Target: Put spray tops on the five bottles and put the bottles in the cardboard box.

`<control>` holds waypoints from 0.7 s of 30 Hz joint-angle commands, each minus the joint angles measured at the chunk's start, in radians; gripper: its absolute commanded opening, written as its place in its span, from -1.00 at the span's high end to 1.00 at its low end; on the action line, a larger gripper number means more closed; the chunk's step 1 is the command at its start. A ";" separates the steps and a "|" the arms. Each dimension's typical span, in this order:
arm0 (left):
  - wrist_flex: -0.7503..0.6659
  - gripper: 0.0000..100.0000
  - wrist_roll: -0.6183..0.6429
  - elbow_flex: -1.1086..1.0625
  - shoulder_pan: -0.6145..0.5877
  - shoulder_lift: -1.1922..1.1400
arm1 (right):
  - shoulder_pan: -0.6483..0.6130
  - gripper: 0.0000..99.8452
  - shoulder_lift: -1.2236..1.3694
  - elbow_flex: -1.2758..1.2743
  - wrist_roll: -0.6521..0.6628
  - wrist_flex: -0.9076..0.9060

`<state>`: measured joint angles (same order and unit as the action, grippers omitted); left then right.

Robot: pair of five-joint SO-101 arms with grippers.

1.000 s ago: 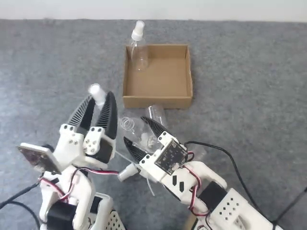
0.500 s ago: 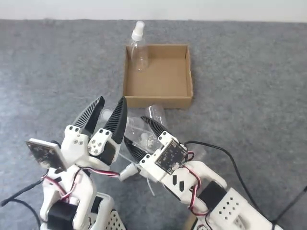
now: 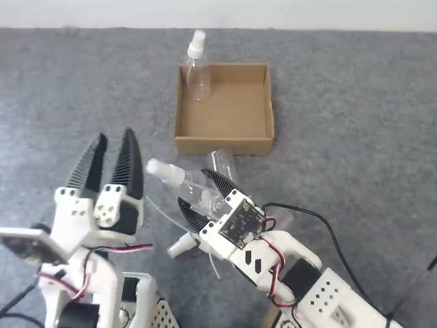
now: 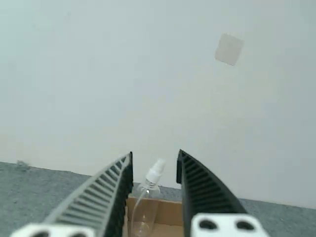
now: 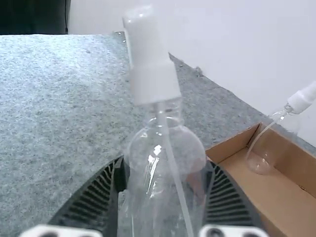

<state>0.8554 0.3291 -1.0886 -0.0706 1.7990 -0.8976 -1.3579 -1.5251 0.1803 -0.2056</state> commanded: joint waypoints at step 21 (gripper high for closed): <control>-0.052 0.74 0.015 -0.219 -0.064 0.006 | -0.007 0.80 -0.019 0.026 0.012 0.028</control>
<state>0.8263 0.3767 -1.3111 -0.1795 1.7975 -0.8976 -1.3579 -1.5251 0.1803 -0.2056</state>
